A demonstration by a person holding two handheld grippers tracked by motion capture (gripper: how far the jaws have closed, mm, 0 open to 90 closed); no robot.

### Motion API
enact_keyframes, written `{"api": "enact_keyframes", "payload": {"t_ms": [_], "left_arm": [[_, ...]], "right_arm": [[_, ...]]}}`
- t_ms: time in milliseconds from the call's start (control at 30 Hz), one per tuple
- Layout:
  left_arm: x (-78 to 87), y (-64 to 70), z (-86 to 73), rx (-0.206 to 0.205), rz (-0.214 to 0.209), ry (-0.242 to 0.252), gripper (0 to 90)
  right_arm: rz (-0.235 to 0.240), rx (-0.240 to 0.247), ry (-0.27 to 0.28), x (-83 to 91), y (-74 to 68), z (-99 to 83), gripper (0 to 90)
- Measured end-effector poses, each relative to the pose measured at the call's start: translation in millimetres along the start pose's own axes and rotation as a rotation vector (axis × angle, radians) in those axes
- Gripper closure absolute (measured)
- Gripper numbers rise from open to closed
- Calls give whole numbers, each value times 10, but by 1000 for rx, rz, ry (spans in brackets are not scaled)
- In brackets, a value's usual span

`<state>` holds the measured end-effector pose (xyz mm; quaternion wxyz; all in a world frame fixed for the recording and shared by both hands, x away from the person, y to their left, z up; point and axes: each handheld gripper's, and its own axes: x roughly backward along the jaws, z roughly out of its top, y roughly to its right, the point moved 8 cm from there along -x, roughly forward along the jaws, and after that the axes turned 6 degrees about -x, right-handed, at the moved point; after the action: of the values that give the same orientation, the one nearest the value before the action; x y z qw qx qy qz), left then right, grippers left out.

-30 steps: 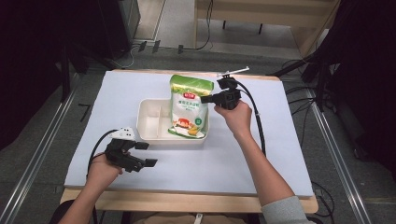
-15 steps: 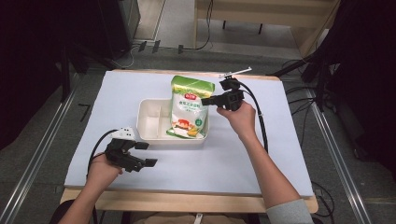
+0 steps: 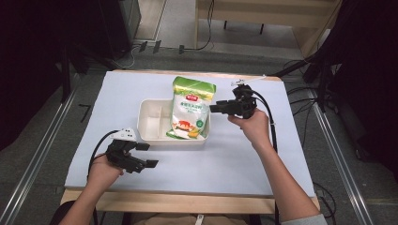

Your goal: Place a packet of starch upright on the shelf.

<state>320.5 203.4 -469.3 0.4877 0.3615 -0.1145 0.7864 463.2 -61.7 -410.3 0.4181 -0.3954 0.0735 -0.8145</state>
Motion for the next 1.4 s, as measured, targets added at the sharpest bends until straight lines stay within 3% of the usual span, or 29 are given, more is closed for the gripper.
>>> {"api": "enact_keyframes", "payload": {"t_ms": [200,533,667,1033,1200,1400], "left_arm": [[7,-5,-1,0,2,3,221],[50,-41,-11,8,6,15,221],[51,-41,-12,8,6,13,221],[79,-63,-10,-4,23,2,221],[84,-70,-4,-9,22,3,220],[60,-53,-6,-16,19,-10,220]], "right_arm": [[-3,12,-16,79,-44,-183,481],[16,32,-32,185,-137,-476,450],[69,-7,-5,211,-179,-616,445],[-6,65,-57,79,-202,-1151,451],[9,71,-96,-25,-263,-1236,450],[6,93,-106,-64,-250,-1253,414]]}}
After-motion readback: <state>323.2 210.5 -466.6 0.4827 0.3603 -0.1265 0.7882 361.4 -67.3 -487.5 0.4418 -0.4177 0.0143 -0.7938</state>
